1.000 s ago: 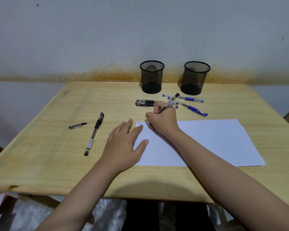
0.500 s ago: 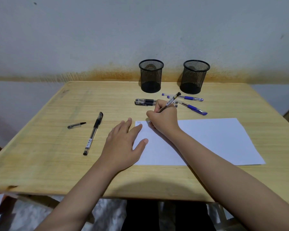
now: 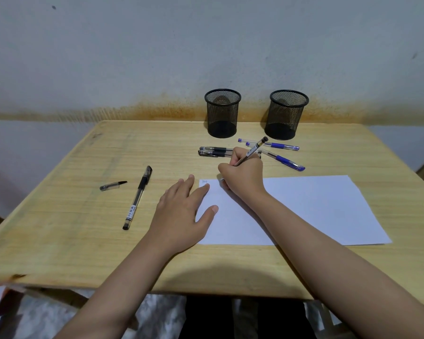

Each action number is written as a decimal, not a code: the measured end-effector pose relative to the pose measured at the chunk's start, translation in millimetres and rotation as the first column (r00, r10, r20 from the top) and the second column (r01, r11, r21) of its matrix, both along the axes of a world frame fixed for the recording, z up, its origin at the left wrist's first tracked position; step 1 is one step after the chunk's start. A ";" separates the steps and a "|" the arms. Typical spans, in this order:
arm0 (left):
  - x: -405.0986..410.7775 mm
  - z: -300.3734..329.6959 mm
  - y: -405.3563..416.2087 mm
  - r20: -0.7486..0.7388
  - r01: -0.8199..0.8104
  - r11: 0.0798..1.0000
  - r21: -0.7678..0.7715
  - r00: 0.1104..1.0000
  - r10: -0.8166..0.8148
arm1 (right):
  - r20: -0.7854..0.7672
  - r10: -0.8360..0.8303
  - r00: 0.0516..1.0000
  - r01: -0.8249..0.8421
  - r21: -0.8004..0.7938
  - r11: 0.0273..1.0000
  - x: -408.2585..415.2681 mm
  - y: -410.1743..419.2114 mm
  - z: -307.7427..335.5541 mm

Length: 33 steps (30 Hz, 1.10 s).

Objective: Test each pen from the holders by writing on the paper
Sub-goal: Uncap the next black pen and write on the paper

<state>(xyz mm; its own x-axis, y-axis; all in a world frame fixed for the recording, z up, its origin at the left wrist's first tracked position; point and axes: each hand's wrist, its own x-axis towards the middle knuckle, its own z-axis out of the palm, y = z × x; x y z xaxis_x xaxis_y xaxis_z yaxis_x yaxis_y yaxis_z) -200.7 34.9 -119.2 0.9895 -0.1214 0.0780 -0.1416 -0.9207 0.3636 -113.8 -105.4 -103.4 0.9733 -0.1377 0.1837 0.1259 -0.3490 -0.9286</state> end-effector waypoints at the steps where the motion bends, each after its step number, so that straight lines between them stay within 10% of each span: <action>1: 0.3 -0.1 0.1 0.001 0.001 1.000 0.000 1.000 -0.001 | 0.004 -0.001 1.000 0.001 -0.005 1.000 -0.1 0.1 -0.1; 29: 1.6 -2.5 0.8 0.027 0.003 1.000 -0.001 1.000 -0.003 | -0.072 -0.046 0.996 0.051 0.061 0.997 -0.8 -1.8 2.7; 33: 0.0 -1.1 1.6 0.077 0.014 0.997 -0.075 0.997 -0.008 | -0.105 -0.106 0.989 0.136 0.341 0.930 1.3 -6.0 3.2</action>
